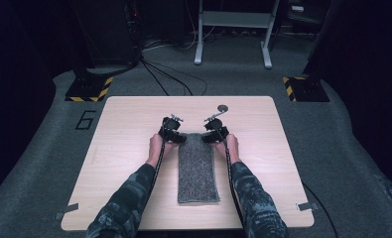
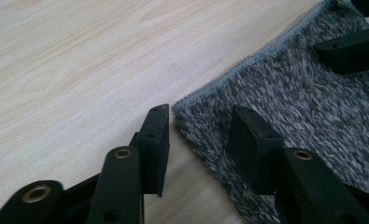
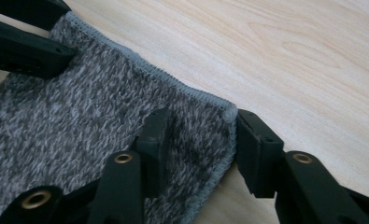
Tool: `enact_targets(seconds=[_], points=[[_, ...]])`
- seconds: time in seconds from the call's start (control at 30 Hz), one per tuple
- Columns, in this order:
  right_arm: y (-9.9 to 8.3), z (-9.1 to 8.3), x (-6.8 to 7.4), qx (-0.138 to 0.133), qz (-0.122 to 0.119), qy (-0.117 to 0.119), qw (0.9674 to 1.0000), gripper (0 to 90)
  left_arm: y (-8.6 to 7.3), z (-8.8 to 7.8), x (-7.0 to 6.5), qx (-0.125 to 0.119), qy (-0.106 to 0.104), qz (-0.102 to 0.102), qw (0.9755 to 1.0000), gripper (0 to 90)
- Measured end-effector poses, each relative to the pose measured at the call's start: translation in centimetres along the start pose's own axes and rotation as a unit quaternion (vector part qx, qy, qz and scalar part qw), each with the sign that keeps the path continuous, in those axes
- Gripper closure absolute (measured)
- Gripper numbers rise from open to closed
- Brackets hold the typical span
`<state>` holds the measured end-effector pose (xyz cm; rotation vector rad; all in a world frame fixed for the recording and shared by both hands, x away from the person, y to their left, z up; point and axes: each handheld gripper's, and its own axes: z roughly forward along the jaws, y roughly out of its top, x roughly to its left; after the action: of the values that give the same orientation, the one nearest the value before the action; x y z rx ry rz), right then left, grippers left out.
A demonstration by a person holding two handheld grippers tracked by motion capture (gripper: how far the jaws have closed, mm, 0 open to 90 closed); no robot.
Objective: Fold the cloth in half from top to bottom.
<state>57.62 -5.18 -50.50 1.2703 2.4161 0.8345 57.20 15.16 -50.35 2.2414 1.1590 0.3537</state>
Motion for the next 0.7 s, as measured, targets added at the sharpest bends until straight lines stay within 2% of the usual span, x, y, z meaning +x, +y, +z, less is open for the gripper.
enact_targets(seconds=[0.1,0.23,0.37,0.57,0.7], points=[[-0.07,-0.05,0.09,-0.002,0.002,0.004,1.0000,64.1,-0.02,0.01,-0.18,-0.003,-0.004,-0.003,1.0000,66.3],[0.10,-0.19,0.47,0.011,0.001,0.008,0.9999,74.4,-0.02,0.01,-0.51,-0.002,-0.005,0.002,1.0000,73.9],[0.03,-0.23,0.65,0.011,0.009,0.011,0.9998,78.6,-0.10,-0.02,-0.71,-0.002,-0.008,0.001,1.0000,79.9],[-0.16,-0.26,0.87,0.005,0.009,0.009,0.9999,82.1,-0.01,0.07,-0.88,-0.008,0.000,0.006,0.9999,84.8],[-0.26,-0.32,0.92,-0.005,0.006,0.006,1.0000,83.5,-0.01,-0.29,-0.75,-0.015,-0.001,-0.003,0.9999,85.6]])
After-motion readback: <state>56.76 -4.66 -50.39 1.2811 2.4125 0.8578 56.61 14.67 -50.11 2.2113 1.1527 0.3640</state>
